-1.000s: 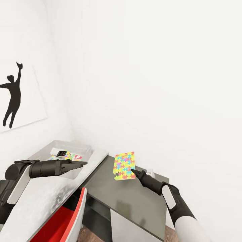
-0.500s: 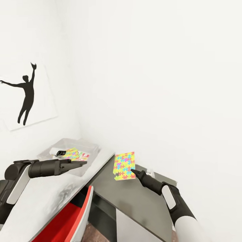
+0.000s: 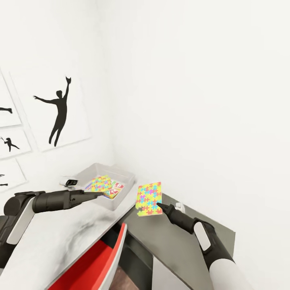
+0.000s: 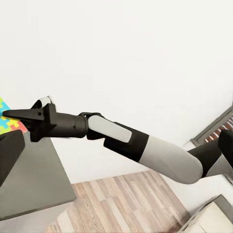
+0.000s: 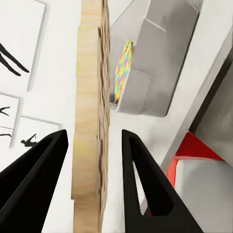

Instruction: Put all the toys in the child's room - the three board games (two on the bed and one on the table), the two jigsaw puzzles on the table, and the tennis ball on the table - inside the toy box on the table in the child's room.

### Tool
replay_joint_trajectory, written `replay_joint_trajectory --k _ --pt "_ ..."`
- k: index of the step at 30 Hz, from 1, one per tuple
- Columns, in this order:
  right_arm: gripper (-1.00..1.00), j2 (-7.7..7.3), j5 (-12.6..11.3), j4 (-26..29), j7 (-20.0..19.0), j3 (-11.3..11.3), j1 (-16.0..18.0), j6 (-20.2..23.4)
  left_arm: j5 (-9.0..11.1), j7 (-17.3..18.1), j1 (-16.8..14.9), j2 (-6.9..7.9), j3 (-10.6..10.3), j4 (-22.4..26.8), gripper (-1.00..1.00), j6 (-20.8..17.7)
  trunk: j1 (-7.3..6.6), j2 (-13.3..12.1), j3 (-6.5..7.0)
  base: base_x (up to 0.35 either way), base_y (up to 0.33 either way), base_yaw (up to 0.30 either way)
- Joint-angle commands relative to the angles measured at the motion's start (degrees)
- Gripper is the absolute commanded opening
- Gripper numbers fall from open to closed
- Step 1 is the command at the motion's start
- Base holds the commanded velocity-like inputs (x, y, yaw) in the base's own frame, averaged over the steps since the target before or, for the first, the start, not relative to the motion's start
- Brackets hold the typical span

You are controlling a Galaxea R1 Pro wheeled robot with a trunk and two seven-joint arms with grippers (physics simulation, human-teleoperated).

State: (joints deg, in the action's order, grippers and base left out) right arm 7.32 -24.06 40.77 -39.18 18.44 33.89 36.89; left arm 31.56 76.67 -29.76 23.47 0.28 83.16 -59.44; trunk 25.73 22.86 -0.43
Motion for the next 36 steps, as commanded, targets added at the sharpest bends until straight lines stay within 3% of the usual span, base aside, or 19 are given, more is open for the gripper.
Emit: replay_joint_trajectory --k 1,8,36 --pt "-1.0 0.06 -0.11 0.01 -0.12 0.27 0.03 0.38 0.13 0.06 -0.03 0.01 0.01 -0.02 1.0 -0.5 0.05 0.05 -0.04 0.267 0.0 0.289" --pt "-1.0 0.06 -0.11 0.01 0.03 0.2 0.03 0.38 0.15 0.06 -0.03 0.0 0.03 -0.02 1.0 -0.5 0.05 0.05 -0.04 0.213 0.0 0.29" --pt "-1.0 0.06 -0.11 0.02 0.15 0.19 0.03 0.38 0.08 0.06 -0.03 0.0 0.04 -0.02 1.0 -0.5 0.05 0.05 -0.04 0.02 0.01 0.29"
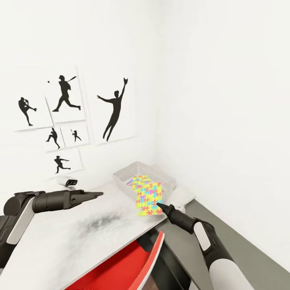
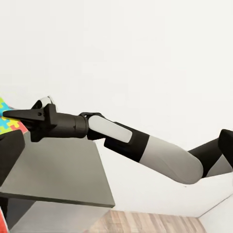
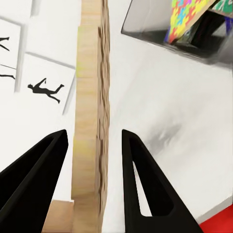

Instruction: Put all the toys in the child's room - the three board games (two on the bed and one on the table), the two jigsaw puzzles on the table, and the tennis ball on the table - inside the toy box on the table in the child's room.

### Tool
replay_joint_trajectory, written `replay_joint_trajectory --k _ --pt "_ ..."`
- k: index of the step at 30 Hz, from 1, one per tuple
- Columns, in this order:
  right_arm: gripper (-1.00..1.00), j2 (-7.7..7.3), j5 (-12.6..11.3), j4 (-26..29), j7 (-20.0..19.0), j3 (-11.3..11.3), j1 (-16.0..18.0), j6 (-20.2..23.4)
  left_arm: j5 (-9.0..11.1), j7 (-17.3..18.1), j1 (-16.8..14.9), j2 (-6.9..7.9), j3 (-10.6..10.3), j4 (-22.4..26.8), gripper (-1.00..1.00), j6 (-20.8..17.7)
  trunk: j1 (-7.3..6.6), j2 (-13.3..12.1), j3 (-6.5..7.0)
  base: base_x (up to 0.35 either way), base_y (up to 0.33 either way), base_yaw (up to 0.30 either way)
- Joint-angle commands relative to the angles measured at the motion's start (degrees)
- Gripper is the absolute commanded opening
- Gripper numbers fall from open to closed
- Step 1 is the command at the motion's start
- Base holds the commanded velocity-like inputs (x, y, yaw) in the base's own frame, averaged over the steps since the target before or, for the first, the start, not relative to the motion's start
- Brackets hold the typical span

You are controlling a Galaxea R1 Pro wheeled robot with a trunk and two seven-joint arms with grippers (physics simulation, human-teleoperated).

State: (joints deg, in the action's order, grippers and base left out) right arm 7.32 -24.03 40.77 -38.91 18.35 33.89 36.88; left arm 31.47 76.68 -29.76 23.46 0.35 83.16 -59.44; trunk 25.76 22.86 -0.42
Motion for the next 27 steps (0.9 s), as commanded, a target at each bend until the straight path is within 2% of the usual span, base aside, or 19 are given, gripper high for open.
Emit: replay_joint_trajectory --k 1,6,18,27 --pt "-1.0 0.06 -0.14 0.01 -0.12 0.28 0.03 0.39 0.17 0.05 -0.04 0.01 -0.03 -0.02 1.0 -0.5 0.03 0.06 -0.05 0.013 0.008 0.29" --pt "-1.0 0.06 -0.14 0.01 -0.18 0.28 0.03 0.39 0.09 0.05 -0.04 0.01 -0.02 -0.02 1.0 -0.5 0.03 0.06 -0.05 0.036 0.031 0.29" --pt "-1.0 0.06 -0.14 0.01 -0.41 0.31 0.03 0.39 0.09 0.05 -0.04 0.01 0.0 -0.02 1.0 -0.5 0.03 0.06 -0.05 0.159 0.052 0.285" --pt "-1.0 0.06 -0.14 0.01 -0.81 0.37 0.03 0.39 0.12 0.05 -0.04 0.01 0.0 -0.02 1.0 -0.5 0.03 0.06 -0.05 0.217 0.01 0.046"
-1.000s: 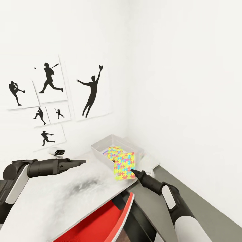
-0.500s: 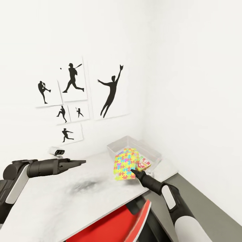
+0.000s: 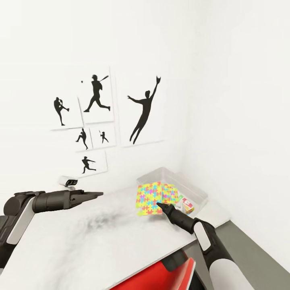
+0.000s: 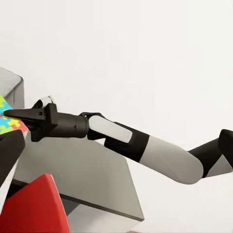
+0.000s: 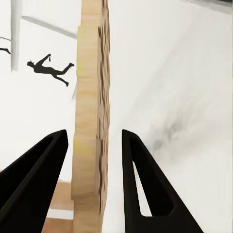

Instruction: Put all the toys in the child's room - the three board games (two on the bed and one on the table), the two jigsaw puzzles on the table, and the tennis ball on the table - inside the toy box on the table in the child's room.

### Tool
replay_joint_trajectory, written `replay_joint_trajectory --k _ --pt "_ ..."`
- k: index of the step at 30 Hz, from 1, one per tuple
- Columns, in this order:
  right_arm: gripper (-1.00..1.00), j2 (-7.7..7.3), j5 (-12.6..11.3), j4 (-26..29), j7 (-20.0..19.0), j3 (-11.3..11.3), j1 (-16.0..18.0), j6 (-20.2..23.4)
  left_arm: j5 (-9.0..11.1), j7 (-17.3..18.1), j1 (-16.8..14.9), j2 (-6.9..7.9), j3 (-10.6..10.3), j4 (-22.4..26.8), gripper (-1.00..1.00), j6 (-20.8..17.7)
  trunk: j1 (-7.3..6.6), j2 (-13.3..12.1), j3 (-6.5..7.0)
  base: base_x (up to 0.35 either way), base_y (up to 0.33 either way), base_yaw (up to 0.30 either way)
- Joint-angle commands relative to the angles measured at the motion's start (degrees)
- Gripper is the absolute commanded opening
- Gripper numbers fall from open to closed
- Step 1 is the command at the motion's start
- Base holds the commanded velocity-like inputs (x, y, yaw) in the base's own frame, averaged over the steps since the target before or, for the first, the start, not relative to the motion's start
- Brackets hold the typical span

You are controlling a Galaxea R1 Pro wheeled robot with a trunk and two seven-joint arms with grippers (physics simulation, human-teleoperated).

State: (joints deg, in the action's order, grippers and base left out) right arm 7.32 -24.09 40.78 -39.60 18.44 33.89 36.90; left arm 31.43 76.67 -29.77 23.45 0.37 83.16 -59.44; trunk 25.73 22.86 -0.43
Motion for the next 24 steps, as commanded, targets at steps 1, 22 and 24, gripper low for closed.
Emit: replay_joint_trajectory --k 1,22,24 --pt "-1.0 0.06 -0.08 0.0 -0.14 0.28 0.04 0.37 0.18 0.06 -0.02 0.02 -0.05 -0.01 1.0 -0.5 0.05 0.06 -0.04 0.233 0.001 0.003" --pt "-1.0 -0.02 -0.08 0.09 -0.22 0.33 0.07 0.37 0.24 0.06 -0.02 0.02 -0.11 -0.01 1.0 -0.5 0.05 0.06 -0.04 0.073 0.0 0.0" --pt "-1.0 -0.02 -0.08 0.09 -0.22 0.35 0.05 0.37 0.24 0.06 -0.02 0.02 -0.11 -0.01 1.0 -0.49 0.05 0.06 -0.04 0.0 0.0 0.0"
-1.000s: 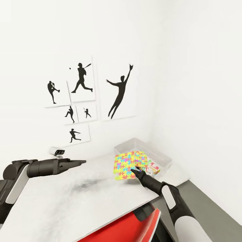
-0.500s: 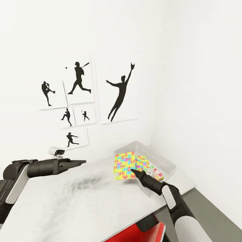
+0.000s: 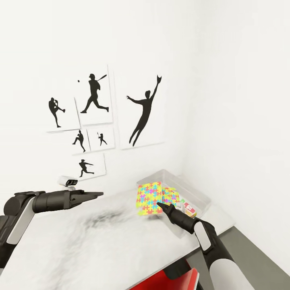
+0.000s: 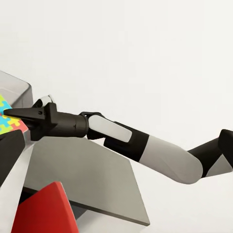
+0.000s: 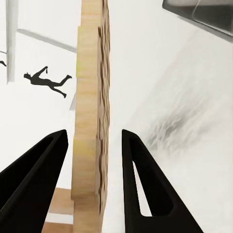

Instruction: Put all the toys in the child's room - the three board games (two on the bed and one on the table), the two jigsaw puzzles on the table, and the tennis ball on the table - inside the toy box on the table in the child's room.

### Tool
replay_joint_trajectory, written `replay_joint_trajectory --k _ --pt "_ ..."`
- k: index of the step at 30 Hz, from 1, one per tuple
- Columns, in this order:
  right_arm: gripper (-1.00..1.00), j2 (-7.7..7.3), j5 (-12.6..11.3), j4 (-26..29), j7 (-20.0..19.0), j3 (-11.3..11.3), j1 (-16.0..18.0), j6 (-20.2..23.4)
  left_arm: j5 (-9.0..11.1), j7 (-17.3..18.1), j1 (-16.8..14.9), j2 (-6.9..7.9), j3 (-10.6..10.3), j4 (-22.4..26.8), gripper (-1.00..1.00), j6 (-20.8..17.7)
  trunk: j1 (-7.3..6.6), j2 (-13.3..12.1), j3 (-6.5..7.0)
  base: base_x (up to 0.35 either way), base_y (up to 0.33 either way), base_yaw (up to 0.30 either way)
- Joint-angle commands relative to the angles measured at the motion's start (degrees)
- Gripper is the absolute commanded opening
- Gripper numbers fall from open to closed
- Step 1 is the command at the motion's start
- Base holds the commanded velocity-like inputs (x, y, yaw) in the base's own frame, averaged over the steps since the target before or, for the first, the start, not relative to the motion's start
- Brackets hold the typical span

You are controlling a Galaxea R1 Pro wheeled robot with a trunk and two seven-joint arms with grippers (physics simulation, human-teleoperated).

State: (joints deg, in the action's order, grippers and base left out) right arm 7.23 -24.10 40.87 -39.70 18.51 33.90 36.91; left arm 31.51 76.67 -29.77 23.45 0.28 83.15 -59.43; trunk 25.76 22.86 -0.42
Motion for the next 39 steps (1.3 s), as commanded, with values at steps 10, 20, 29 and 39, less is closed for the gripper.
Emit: replay_joint_trajectory --k 10,20,29,39 --pt "-1.0 0.06 -0.07 0.0 -0.11 0.29 0.03 0.31 0.18 0.06 -0.02 0.02 -0.01 -0.01 1.0 -0.49 0.03 0.06 -0.05 0.0 0.0 0.0" --pt "-1.0 -0.6 -0.43 0.0 -0.26 0.47 0.1 0.46 0.16 0.06 -0.02 0.02 -0.01 -0.01 1.0 -0.49 0.03 0.06 -0.05 0.0 0.0 0.0" --pt "-1.0 -4.75 -0.73 -0.02 -9.3 0.99 -0.13 0.92 0.13 0.06 -0.02 0.02 -0.01 -0.01 1.0 -0.49 0.03 0.06 -0.05 0.0 0.0 0.0" --pt "-1.0 -8.19 -0.93 -0.09 -12.25 4.69 -0.15 1.14 0.13 0.06 -0.02 0.02 -0.01 -0.02 1.0 -0.45 0.03 0.06 -0.05 0.0 0.0 0.0"
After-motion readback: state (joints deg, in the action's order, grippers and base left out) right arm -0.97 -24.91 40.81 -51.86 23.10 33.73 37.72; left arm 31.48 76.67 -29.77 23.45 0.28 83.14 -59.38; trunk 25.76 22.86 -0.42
